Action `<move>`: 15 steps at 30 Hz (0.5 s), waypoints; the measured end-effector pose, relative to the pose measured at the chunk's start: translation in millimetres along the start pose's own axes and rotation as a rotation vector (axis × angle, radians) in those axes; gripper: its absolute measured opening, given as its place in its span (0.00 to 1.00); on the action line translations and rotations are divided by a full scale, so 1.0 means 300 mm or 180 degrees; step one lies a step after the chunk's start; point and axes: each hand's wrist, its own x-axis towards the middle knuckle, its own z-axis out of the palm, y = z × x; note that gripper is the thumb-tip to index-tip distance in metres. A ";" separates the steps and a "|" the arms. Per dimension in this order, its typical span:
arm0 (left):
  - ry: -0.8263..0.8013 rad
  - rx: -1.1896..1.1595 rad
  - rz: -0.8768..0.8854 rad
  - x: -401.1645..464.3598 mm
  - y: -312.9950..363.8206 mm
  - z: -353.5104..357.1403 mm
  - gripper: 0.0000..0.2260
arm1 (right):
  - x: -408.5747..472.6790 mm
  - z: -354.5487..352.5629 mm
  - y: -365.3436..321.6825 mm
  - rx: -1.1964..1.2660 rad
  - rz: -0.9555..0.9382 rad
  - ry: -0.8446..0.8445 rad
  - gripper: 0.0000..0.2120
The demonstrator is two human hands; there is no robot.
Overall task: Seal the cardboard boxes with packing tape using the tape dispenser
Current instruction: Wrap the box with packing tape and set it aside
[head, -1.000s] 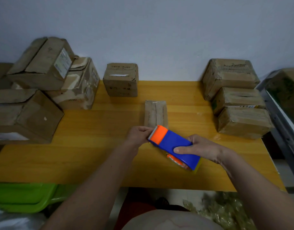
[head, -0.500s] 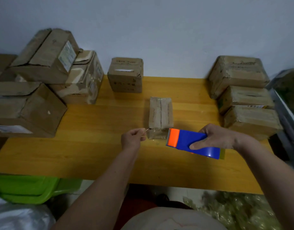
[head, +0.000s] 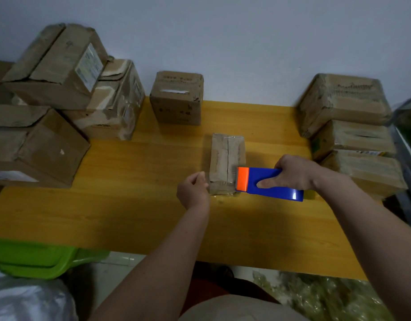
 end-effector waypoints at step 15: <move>-0.0412 0.2280 0.0617 0.027 -0.023 0.008 0.28 | 0.059 0.009 0.020 0.0236 -0.0035 -0.0216 0.21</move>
